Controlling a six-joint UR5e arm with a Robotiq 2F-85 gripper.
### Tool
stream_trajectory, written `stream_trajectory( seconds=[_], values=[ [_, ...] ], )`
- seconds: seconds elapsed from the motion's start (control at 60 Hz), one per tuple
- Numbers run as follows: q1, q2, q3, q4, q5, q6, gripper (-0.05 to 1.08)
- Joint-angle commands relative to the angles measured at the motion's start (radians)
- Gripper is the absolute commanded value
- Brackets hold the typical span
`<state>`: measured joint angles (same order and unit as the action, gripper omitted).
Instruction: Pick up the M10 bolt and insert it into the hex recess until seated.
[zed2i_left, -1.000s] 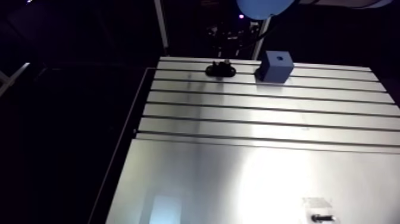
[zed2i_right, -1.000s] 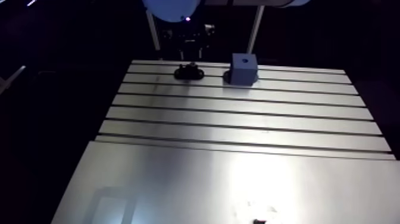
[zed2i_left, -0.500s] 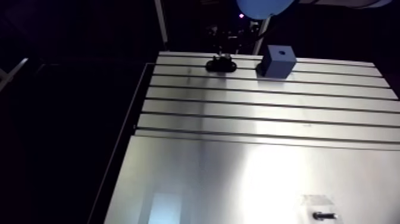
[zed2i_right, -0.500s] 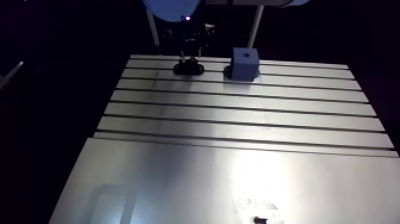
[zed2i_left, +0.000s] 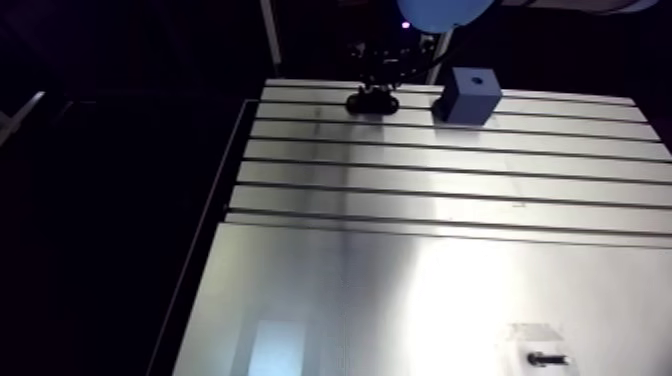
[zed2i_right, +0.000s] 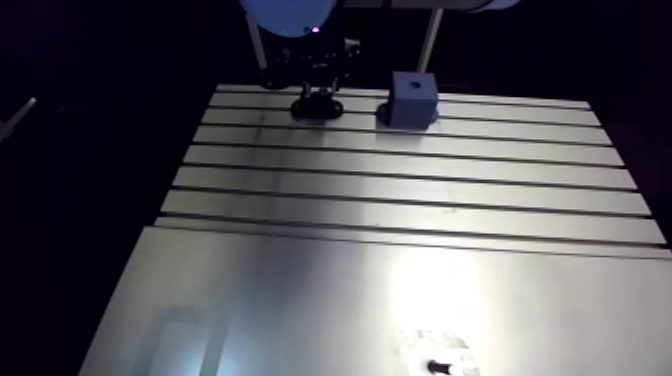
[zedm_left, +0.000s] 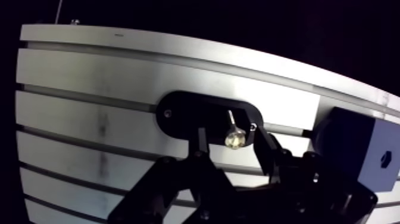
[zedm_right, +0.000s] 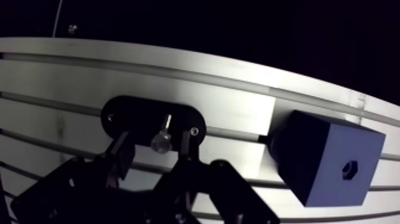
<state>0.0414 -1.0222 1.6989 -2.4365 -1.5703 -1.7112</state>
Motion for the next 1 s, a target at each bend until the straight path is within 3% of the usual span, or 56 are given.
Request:
stream_trajectory(
  seconds=[0.017, 0.133, 0.333, 1.0],
  values=[
    [0.0, 0.002, 0.0, -0.002, -0.001, 0.0, 0.49],
    [0.0, 0.002, 0.0, -0.002, -0.003, 0.0, 0.5],
    [0.0, 0.002, 0.0, -0.002, -0.021, 0.0, 0.5],
    [0.0, 0.005, -0.004, -0.002, -0.018, 0.012, 0.54]
  ],
)
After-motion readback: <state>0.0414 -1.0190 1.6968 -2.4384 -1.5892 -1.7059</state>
